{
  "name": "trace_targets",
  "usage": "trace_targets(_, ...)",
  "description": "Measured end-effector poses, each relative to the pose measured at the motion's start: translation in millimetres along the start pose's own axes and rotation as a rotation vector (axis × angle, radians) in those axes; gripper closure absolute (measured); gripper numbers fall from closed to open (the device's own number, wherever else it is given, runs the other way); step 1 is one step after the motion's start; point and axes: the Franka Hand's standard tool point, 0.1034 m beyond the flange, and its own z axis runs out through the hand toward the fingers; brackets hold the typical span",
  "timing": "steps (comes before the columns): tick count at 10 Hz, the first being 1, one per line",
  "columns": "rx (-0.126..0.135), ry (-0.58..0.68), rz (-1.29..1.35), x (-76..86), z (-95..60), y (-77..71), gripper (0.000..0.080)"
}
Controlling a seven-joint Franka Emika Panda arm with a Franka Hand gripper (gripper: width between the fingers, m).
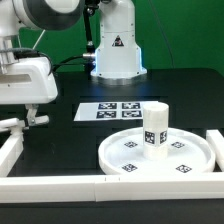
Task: Assemble round table
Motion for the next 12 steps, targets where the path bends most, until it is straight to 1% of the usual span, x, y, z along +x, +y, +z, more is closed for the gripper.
trace_targets(2,-0.02,0.014,0.0,-0.4,0.7,3.5,0.0151)
trace_targets(4,-0.019,0.013,0.0,-0.7,0.7,3.6,0.0151)
trace_targets(5,-0.019,0.013,0.001,-0.7,0.7,3.7,0.0267)
trace_targets(7,-0.022,0.021,0.0,1.5,-1.1,4.1,0.0533)
trace_targets(8,-0.028,0.037,-0.001,5.9,-5.4,4.8,0.0533)
trace_targets(9,-0.032,0.051,-0.001,9.6,-9.7,5.1,0.0713)
trace_targets(10,-0.035,0.059,-0.001,11.7,-11.9,5.5,0.0773)
trace_targets(11,-0.039,0.061,0.02,12.9,-13.2,2.9,0.0773)
trace_targets(12,-0.051,0.052,0.023,13.1,-14.9,-6.7,0.0794)
